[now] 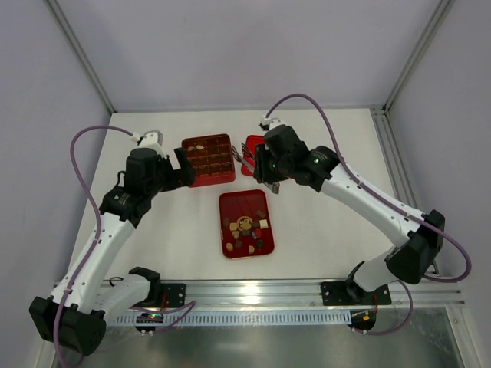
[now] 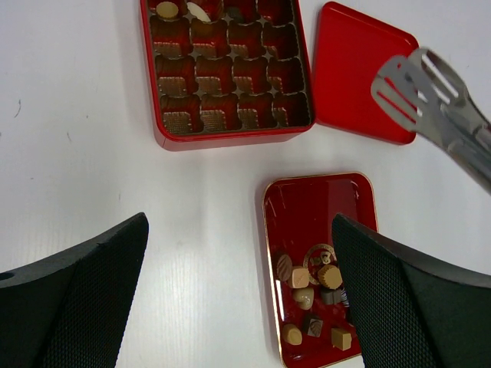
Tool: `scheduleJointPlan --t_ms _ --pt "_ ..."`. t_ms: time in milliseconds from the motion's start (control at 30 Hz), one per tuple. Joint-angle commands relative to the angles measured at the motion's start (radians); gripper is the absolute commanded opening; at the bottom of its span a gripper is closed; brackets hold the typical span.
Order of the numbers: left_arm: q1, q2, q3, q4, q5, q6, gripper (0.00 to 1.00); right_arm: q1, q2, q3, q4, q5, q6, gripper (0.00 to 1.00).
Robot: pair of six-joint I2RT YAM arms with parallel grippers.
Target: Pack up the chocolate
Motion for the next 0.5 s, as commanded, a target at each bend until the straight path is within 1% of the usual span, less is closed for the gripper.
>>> scheduleJointPlan --t_ms 0,67,233,467 --pt "0.004 -0.017 -0.005 0.038 0.009 -0.008 1.00 0.041 -0.121 -0.107 -0.016 0.032 0.037 0.41" --pt "0.004 -0.017 -0.004 0.038 0.009 -0.008 1.00 0.064 -0.165 -0.175 -0.033 0.038 0.053 0.41" --pt "0.007 -0.014 -0.004 0.038 0.010 -0.010 1.00 0.117 -0.273 -0.280 -0.116 0.046 0.091 0.41" --pt "0.007 -0.013 -0.005 0.038 0.013 -0.012 1.00 0.195 -0.312 -0.329 -0.193 0.016 0.093 0.41"
